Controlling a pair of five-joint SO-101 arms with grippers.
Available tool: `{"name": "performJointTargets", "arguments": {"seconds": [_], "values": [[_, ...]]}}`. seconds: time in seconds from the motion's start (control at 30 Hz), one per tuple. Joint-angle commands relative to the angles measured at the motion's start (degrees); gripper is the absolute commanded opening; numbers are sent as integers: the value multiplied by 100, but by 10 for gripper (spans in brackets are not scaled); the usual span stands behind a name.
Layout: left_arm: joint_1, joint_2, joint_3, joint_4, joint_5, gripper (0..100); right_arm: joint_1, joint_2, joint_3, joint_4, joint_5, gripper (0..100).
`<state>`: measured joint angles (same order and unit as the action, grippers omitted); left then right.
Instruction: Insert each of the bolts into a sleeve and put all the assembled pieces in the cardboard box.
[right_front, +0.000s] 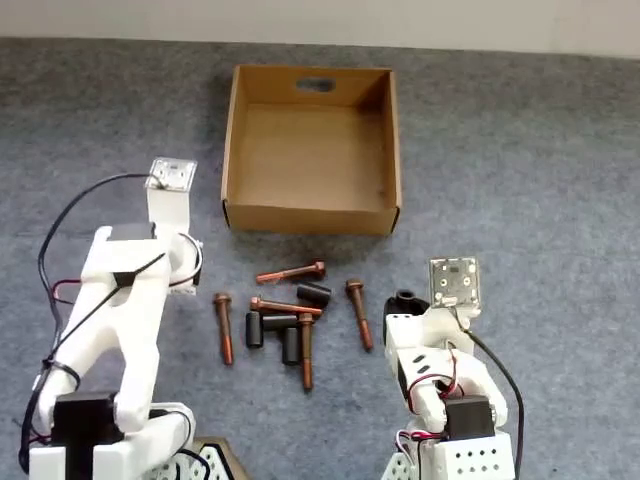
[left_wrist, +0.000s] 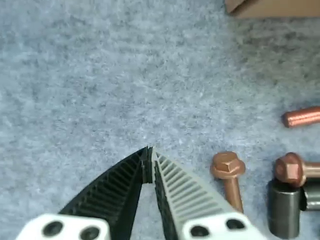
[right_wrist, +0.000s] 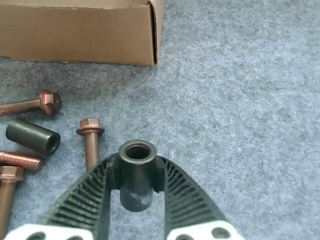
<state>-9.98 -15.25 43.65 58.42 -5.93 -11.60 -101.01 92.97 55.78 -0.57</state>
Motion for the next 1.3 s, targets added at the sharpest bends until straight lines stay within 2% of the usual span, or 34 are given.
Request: {"name": "performJointTargets", "arguments": {"seconds": [0.0, 0.07, 0.17, 0.23, 0.37, 0.6, 0.67, 0.83, 0.9, 1.03, 1.17, 1.27], "values": [[13, -13, -558, 545, -9, 14, 40, -84, -31, 48, 62, 5], [92, -13, -725, 985, -9, 39, 40, -84, -31, 48, 62, 5], [470, -13, -760, 1785, -44, 127, 40, -92, -31, 48, 62, 5], [796, -13, -611, 1960, -35, 171, 40, -92, -31, 48, 62, 5], [1341, 4, -145, 1538, 158, 165, 40, -92, -31, 48, 62, 5], [1437, 40, 374, 668, 2092, 175, 40, -92, -31, 48, 62, 5], [1429, 40, 611, 299, 2426, 172, 40, -92, -31, 48, 62, 5], [1429, 40, 1121, -721, 2462, 170, 40, -92, -31, 48, 62, 5], [1429, -13, 1130, -756, 2462, 146, 40, -92, -31, 48, 62, 5], [1420, -13, 989, -738, 2462, 2, 40, -92, -31, 48, 62, 5], [1420, -13, 866, -738, 2444, 7, 40, -92, -31, 48, 62, 5], [1402, -13, 690, -747, 1908, 10, 40, -92, -31, 48, 62, 5]]}}
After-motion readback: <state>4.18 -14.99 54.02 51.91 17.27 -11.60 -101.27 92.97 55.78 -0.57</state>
